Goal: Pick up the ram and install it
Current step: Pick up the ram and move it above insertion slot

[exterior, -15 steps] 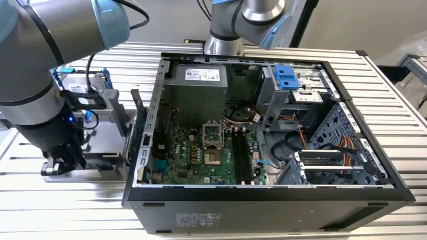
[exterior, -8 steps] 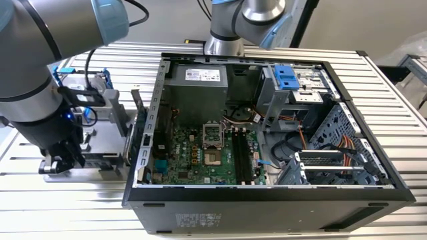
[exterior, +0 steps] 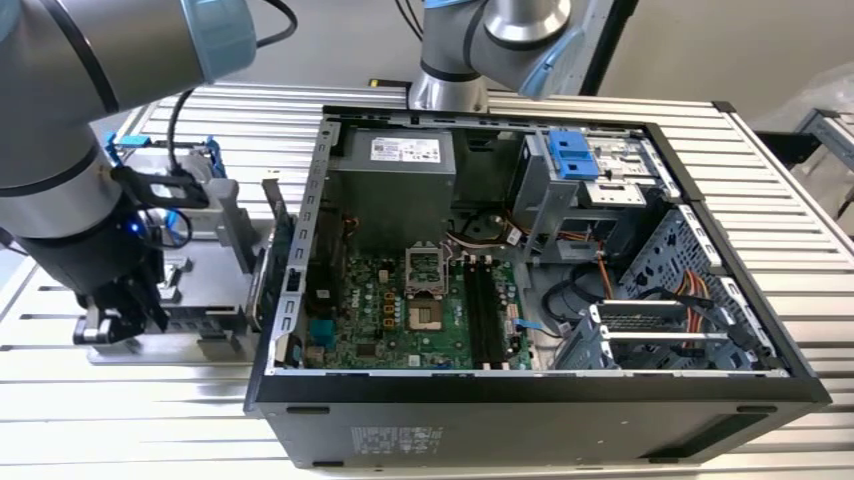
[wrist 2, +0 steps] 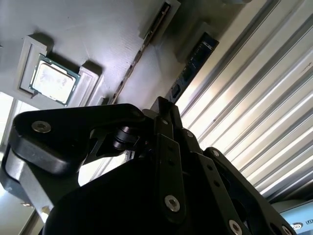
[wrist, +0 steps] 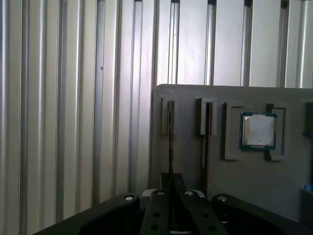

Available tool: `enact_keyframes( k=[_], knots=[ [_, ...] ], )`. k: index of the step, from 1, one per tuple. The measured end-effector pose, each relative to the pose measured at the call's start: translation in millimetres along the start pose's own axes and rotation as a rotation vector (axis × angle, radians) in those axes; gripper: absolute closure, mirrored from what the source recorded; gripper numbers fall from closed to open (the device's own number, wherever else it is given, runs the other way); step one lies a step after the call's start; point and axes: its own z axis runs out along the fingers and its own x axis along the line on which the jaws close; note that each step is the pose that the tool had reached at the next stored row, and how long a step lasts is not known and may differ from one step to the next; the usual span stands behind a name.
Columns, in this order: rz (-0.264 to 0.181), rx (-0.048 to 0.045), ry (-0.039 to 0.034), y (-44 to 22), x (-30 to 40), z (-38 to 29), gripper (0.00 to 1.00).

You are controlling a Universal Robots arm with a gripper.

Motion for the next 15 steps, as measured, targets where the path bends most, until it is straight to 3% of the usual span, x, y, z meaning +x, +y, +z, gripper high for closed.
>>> enact_keyframes(
  k=[9,15],
  knots=[
    [0.038,0.0001,-0.0039,0.2,0.0,-4.6,1.0],
    [0.039,0.0001,-0.004,0.4,0.0,-10.5,1.0]
  ],
)
